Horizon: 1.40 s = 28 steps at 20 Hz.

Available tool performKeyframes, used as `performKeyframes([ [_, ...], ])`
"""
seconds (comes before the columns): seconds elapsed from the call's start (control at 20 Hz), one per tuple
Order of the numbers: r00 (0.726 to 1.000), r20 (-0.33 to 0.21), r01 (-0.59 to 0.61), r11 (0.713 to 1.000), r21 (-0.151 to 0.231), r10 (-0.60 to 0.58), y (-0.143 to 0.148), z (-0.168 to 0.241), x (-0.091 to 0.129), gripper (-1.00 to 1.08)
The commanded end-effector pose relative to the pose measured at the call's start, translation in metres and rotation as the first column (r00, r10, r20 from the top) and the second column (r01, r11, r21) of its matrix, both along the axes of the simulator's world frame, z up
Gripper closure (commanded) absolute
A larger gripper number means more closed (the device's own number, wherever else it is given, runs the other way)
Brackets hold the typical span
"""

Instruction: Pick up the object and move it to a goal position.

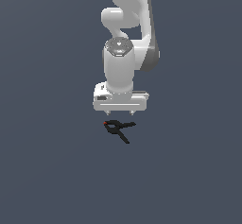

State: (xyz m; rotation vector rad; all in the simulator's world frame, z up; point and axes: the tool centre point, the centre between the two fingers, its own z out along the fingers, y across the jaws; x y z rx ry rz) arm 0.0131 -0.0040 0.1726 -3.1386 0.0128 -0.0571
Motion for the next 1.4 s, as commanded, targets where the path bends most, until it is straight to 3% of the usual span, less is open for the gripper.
performKeyframes([
  [0.0, 1.0, -0.001, 0.001, 1.0, 0.0, -0.001, -0.001, 0.0, 0.0, -0.92],
  [0.4, 0.999, -0.003, -0.053, 0.999, -0.004, 0.053, -0.002, -0.005, 0.0, -0.92],
  [0.8, 0.982, -0.009, -0.187, 0.982, -0.012, 0.187, -0.004, -0.017, 0.0, -0.92],
  [1.05, 0.95, -0.017, -0.311, 0.95, -0.017, 0.31, -0.006, -0.029, -0.001, -0.92],
  [1.35, 0.885, -0.026, -0.464, 0.885, -0.02, 0.464, -0.008, -0.044, -0.002, -0.92],
])
